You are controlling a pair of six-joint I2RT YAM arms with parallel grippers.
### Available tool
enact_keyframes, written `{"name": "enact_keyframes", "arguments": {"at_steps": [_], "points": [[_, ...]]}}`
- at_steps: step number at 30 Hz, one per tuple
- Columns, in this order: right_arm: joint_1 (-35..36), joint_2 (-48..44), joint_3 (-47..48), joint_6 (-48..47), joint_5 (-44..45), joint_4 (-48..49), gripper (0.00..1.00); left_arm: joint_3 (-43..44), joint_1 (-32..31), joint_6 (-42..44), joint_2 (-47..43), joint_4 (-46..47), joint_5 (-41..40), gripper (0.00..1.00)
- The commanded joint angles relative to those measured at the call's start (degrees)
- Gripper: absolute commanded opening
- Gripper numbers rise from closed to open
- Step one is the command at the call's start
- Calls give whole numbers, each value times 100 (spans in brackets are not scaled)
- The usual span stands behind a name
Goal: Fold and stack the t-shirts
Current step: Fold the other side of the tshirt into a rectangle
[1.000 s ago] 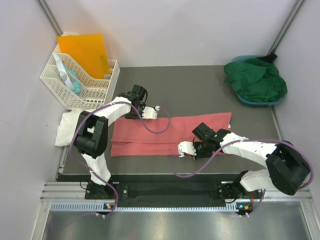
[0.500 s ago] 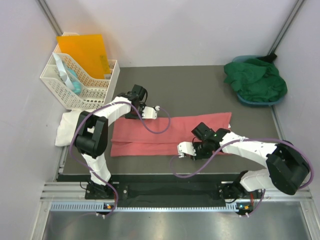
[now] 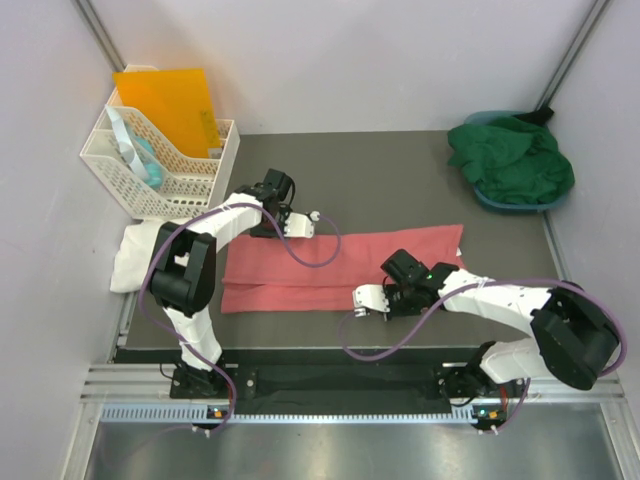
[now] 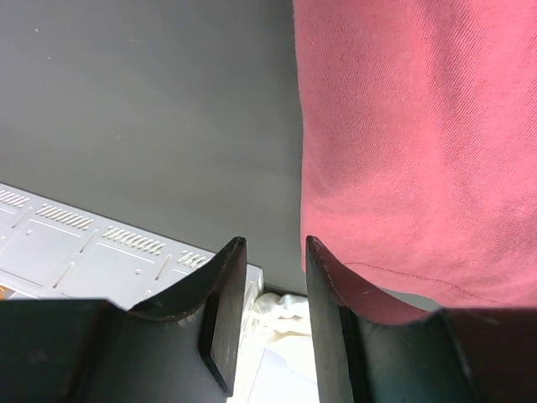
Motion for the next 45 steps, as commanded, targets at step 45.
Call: {"name": "enact_keyframes", "arguments": {"at_steps": [45], "points": [[326, 441, 1346, 138, -780, -1138, 22, 320, 22, 86, 140, -55, 42, 40]]}}
